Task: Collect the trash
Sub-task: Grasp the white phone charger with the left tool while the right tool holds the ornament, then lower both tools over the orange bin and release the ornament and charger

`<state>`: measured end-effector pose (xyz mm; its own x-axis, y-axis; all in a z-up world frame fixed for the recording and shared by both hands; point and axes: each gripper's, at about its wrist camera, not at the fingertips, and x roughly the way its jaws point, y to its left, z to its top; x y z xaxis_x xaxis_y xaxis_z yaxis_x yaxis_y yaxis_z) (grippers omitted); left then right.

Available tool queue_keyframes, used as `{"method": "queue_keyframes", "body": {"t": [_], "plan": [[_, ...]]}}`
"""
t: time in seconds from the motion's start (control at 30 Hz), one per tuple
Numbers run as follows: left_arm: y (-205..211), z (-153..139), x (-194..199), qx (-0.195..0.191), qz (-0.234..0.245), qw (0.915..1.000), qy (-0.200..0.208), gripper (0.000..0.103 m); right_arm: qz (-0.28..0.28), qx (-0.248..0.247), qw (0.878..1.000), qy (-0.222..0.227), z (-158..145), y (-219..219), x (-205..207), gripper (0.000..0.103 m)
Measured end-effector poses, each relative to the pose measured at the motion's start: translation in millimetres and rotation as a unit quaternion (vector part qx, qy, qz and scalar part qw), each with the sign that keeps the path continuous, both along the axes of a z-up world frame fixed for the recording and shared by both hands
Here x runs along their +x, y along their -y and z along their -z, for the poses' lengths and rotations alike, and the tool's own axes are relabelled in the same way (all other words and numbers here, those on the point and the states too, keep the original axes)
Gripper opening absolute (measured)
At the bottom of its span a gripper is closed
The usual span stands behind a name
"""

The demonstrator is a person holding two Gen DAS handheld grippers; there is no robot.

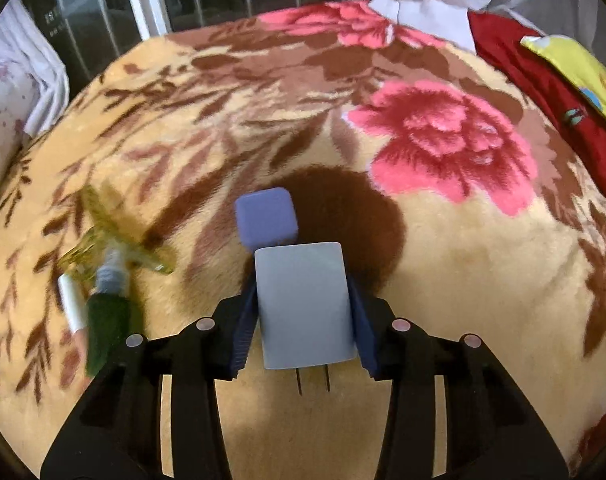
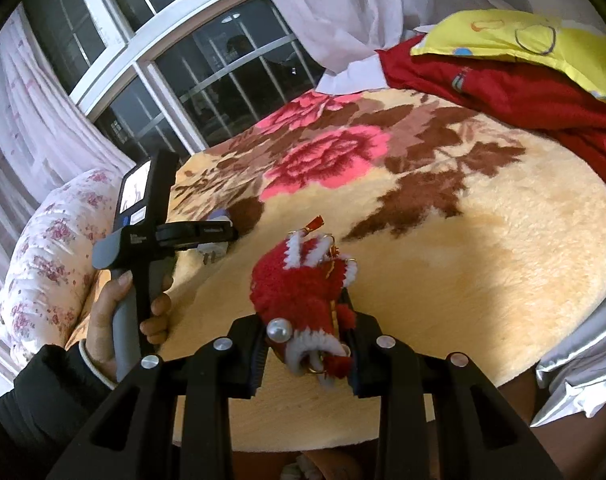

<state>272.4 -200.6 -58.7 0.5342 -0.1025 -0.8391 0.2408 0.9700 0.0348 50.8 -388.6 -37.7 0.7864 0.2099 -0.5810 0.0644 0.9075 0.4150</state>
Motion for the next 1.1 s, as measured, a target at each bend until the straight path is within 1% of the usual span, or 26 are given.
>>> {"method": "queue_keyframes", "body": {"t": [0.1,0.23,0.33,0.4,0.43,0.5,0.63,0.77,0.93,1.03,1.1], "plan": [[-11.1,-13.2,-19.6,-0.020,0.000,0.9997,0.015,0.042,-0.009,-0.008,1.000,0.002,-5.3,-8.7,-4.0,0.031],[-31.3,-28.2,-65.7,-0.025,0.009,0.9991,0.034,0.042,-0.026,-0.015,1.000,0.006,-12.4,-27.8,-14.3,0.031],[-50.4,-33.2,-108.3,-0.025,0.016,0.9987,0.042,0.042,-0.042,-0.023,0.999,0.008,-14.9,-43.1,-24.3,0.031],[-61.9,-34.3,-137.1,-0.019,0.021,0.9984,0.049,0.042,-0.058,-0.026,0.998,0.008,-15.1,-56.9,-34.7,0.031],[-70.6,-34.8,-159.3,-0.016,0.030,0.9979,0.054,0.042,-0.064,-0.028,0.998,0.007,-15.2,-61.6,-38.7,0.031],[-82.0,-33.6,-185.9,-0.013,0.037,0.9976,0.057,0.042,-0.081,-0.034,0.996,0.006,-13.0,-75.1,-50.4,0.031],[-106.1,-22.8,-237.7,-0.010,0.049,0.9977,0.045,0.042,-0.112,-0.049,0.993,-0.004,-5.5,-98.0,-70.3,0.031],[-129.7,-4.1,-271.0,-0.012,0.040,0.9988,0.024,0.042,-0.148,-0.064,0.987,-0.020,5.7,-119.9,-91.6,0.031],[-146.8,24.0,-293.8,-0.024,0.028,0.9991,-0.018,0.042,-0.176,-0.079,0.980,-0.054,25.5,-138.8,-113.1,0.031],[-147.6,42.6,-298.7,-0.022,0.026,0.9986,-0.040,0.042,-0.186,-0.072,0.976,-0.086,44.9,-145.0,-119.5,0.031],[-147.5,55.7,-298.4,-0.027,0.026,0.9975,-0.059,0.042,-0.189,-0.072,0.973,-0.110,60.1,-149.2,-120.8,0.031]]}}
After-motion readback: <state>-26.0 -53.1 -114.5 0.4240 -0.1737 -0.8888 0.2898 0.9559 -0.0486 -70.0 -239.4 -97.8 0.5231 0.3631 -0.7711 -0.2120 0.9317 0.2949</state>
